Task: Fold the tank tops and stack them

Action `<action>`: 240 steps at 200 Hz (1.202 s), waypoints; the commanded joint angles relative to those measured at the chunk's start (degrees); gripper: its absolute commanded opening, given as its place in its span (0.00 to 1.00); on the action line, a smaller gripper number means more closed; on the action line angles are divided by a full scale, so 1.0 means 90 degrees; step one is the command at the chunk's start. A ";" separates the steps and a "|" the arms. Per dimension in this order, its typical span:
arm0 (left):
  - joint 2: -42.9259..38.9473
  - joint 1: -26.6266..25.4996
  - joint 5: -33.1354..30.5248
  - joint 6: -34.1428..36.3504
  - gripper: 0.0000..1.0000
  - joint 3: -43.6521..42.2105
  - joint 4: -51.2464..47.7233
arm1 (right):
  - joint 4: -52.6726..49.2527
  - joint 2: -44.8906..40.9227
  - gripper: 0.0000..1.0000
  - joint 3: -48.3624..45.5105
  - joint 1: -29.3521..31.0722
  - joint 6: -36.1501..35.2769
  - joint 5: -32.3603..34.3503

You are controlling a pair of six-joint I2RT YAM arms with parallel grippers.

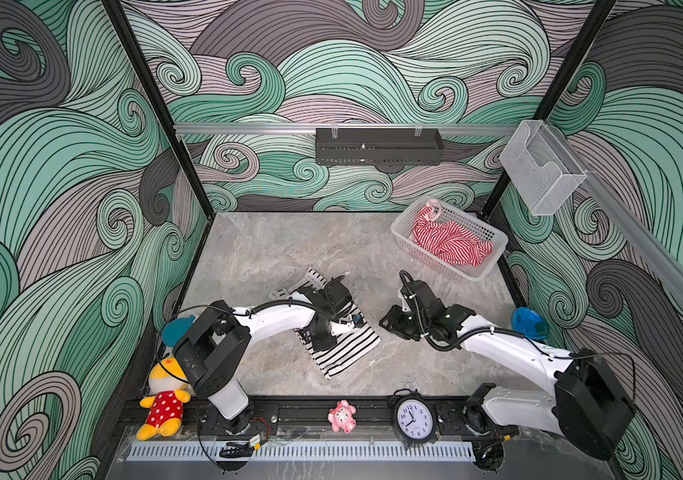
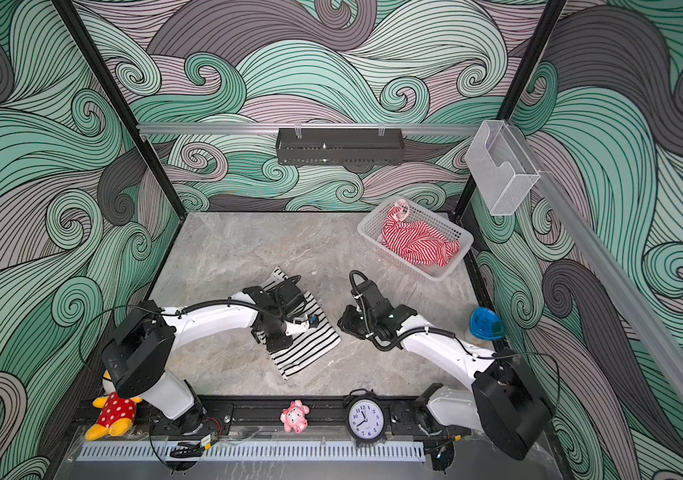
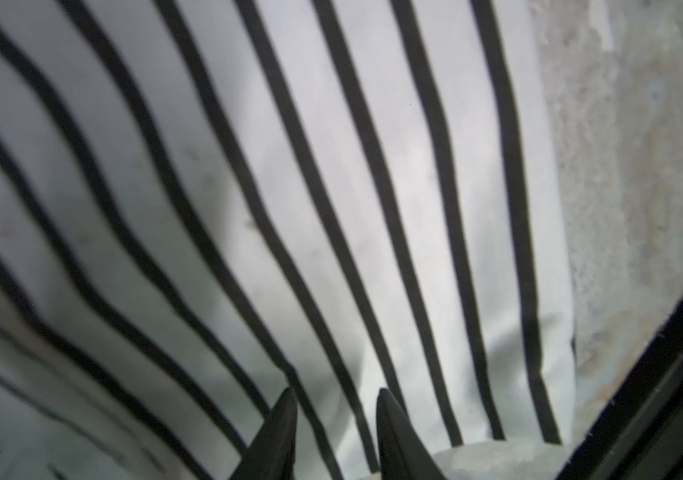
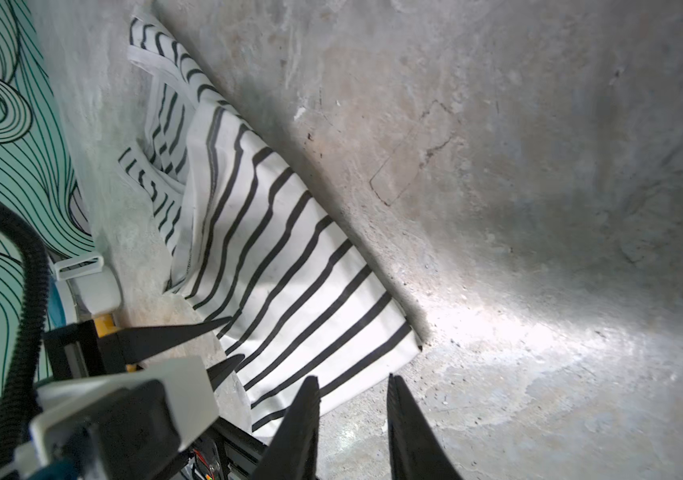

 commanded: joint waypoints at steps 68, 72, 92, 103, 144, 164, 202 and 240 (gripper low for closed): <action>0.1075 0.0828 -0.0473 0.0353 0.36 0.1005 0.0581 | 0.0629 0.0805 0.31 0.0283 0.0629 0.0440 0.0243; 0.1094 0.0879 -0.0499 0.0382 0.36 0.1018 0.0580 | 0.0627 0.0814 0.31 0.0285 0.0643 0.0439 0.0237; 0.1037 0.1150 -0.0718 0.0496 0.36 0.1003 0.0736 | 0.0619 0.0890 0.31 0.0361 0.0660 0.0401 0.0232; 0.0981 0.1325 -0.0745 0.0533 0.36 0.0990 0.0827 | 0.0586 0.0971 0.31 0.0467 0.0685 0.0364 0.0217; 0.1038 0.1819 -0.0600 0.0592 0.35 0.1078 0.0824 | 0.0608 0.1572 0.31 0.0875 0.0935 0.0360 0.0254; 0.1002 0.1988 -0.0295 0.0569 0.36 0.1078 0.0755 | 0.0709 0.1958 0.31 0.1127 0.1167 0.0416 0.0318; 0.0623 0.2200 0.0002 0.0371 0.35 0.1000 0.0761 | 0.1159 0.2995 0.30 0.1787 0.1589 0.0658 0.0261; 0.0410 0.2606 -0.0316 0.0500 0.36 0.0898 0.0867 | 0.1237 0.3816 0.30 0.2541 0.1931 0.0752 0.0124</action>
